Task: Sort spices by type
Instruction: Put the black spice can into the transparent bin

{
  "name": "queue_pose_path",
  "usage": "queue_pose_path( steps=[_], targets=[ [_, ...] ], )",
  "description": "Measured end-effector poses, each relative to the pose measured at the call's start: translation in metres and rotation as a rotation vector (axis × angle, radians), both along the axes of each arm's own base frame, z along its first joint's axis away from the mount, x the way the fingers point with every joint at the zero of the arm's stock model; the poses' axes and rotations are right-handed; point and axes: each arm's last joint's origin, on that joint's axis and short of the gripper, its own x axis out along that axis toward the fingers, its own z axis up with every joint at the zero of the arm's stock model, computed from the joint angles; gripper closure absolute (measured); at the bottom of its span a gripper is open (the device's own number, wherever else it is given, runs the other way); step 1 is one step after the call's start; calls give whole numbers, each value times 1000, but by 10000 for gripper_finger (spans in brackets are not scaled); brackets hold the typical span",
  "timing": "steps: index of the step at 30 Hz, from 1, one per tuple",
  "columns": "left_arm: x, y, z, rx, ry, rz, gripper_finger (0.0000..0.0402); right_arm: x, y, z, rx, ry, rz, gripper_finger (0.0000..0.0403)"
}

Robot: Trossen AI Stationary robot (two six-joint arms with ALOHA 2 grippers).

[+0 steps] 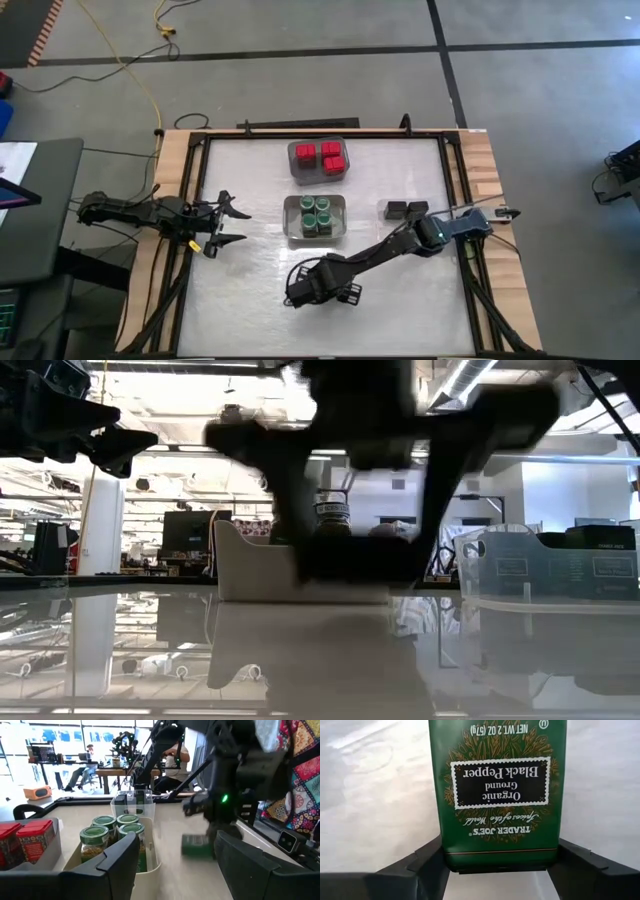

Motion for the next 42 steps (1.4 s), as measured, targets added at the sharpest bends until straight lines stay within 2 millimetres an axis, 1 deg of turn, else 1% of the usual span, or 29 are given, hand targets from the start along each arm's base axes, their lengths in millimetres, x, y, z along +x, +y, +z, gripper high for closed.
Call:
queue_pose_path(
  steps=[3, 7, 11, 13, 19, 21, 23, 28, 33, 36, 38, 42],
  targets=[
    [0, 0, 0, 0, 0, 0, 155, -8, 5, 17, -18, 39, 9, 97],
    [0, 0, 0, 0, 0, 0, 155, -20, 10, 32, -43, 80, 29, 107],
    [0, 0, 0, 0, 0, 1, 155, -27, 17, 39, -43, 85, 50, 106],
    [0, 0, 0, 0, 0, 1, 155, -31, 21, 40, -10, 111, 83, 106],
    [0, 0, 0, 0, 0, 1, 155, -33, 26, 43, 191, 177, 264, 106],
    [0, 0, 0, 0, 0, 1, 155, -34, 27, 43, 261, 189, 358, 106],
    [0, 0, 0, 0, 0, 1, 155, -33, 25, 45, 388, 196, 475, 106],
    [0, 0, 0, 0, 0, 1, 155, -32, 21, 54, 715, 142, 718, 106],
    [0, 0, 0, 0, 0, 1, 155, -32, 22, 59, 907, 38, 920, 106],
    [0, 0, 0, 0, 0, 1, 155, -34, 21, 54, 1006, -1, 995, 106],
    [0, 0, 0, 0, 0, 1, 155, -35, 19, 43, 1056, -1, 1024, 106],
    [0, 0, 0, 0, 0, 1, 155, -40, 12, 18, 1135, 28, 1029, 106]
  ],
)
